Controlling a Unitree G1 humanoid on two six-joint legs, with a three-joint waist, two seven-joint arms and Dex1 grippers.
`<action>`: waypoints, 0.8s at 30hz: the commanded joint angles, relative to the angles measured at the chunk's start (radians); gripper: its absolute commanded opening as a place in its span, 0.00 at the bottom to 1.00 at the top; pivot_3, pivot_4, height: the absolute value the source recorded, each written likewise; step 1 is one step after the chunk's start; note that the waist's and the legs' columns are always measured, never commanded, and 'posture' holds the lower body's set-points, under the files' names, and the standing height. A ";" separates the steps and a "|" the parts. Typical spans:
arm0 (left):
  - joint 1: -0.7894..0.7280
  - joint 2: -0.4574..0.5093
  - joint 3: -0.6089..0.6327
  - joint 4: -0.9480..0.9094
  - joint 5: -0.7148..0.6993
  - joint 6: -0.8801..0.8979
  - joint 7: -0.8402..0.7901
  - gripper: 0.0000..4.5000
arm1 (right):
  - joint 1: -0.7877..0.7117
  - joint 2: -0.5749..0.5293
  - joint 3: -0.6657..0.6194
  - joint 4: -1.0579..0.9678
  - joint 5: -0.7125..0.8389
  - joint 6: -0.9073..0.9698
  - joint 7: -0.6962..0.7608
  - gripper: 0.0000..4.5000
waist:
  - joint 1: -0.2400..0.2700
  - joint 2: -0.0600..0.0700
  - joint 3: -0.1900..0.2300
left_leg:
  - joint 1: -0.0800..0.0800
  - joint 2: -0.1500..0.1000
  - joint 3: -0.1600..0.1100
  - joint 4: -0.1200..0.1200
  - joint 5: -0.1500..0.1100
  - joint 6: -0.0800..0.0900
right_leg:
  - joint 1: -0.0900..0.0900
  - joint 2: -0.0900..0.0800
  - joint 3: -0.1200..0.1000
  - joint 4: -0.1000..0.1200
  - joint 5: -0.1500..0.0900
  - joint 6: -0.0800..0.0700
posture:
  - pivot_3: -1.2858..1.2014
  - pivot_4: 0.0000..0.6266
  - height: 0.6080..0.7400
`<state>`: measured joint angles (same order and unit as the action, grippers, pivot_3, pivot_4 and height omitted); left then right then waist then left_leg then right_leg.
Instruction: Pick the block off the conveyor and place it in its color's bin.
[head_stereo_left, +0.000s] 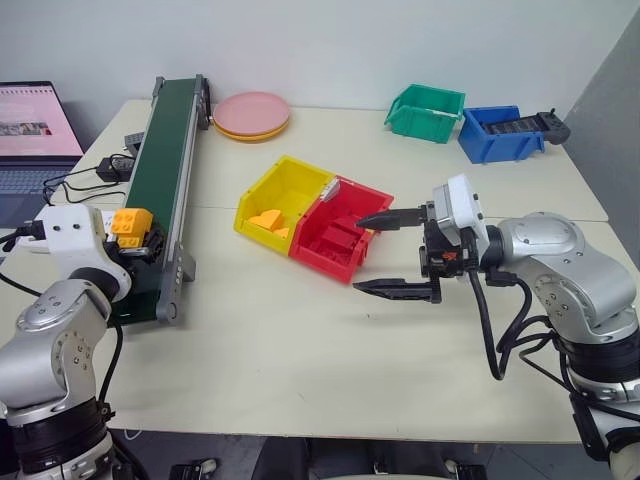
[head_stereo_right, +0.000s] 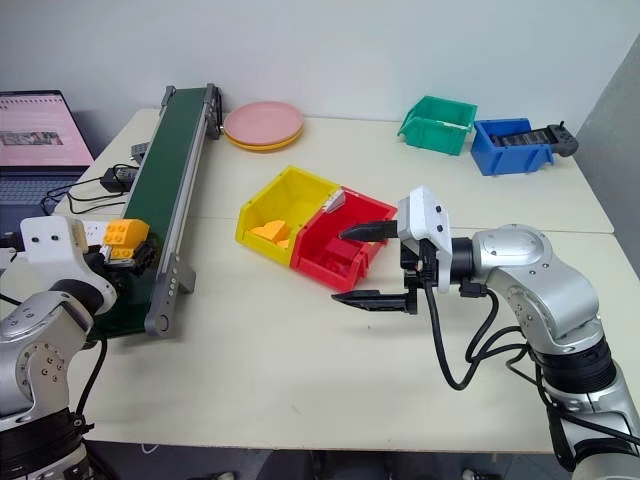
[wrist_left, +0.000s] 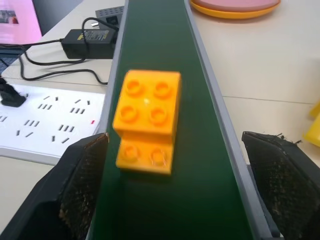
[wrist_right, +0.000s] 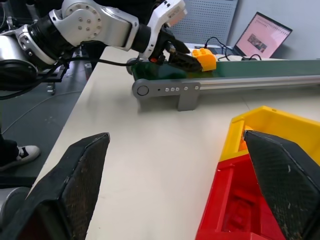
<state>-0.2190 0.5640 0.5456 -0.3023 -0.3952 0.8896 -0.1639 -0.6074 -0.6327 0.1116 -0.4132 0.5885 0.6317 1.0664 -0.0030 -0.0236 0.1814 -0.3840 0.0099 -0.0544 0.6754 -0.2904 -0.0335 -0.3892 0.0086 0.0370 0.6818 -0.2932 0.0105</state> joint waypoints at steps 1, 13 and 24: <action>0.008 0.006 0.019 -0.012 0.000 0.016 0.009 0.91 | -0.004 -0.012 -0.013 -0.041 0.021 -0.002 0.003 1.00 | 0.000 0.000 0.000 | 0.000 0.000 0.000 0.000 0.000 0.000 | 0.000 0.000 0.000 0.000 0.000 0.000 | 0.52 0.24 1.00; 0.054 -0.023 -0.013 -0.164 0.004 0.045 0.039 0.39 | -0.028 -0.016 -0.015 -0.018 0.014 -0.018 0.011 1.00 | 0.000 0.000 0.000 | 0.000 0.000 0.000 0.000 0.000 0.000 | 0.000 0.000 0.000 0.000 0.000 0.000 | 0.52 0.24 1.00; -0.076 0.040 -0.133 -0.227 -0.050 0.064 -0.059 0.34 | -0.039 -0.041 -0.045 -0.003 -0.005 -0.035 0.003 1.00 | 0.002 0.000 0.000 | 0.000 0.000 0.000 0.000 0.000 0.000 | 0.000 0.000 0.000 0.000 0.000 0.000 | 0.52 0.24 1.00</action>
<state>-0.2121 0.5718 0.4837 -0.4802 -0.4020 0.9555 -0.1635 -0.6388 -0.6478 0.1107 -0.3949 0.5897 0.6155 1.0816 -0.0014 -0.0237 0.1815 -0.3846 0.0097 -0.0544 0.6753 -0.2904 -0.0336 -0.3892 0.0083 0.0367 0.6816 -0.2932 0.0105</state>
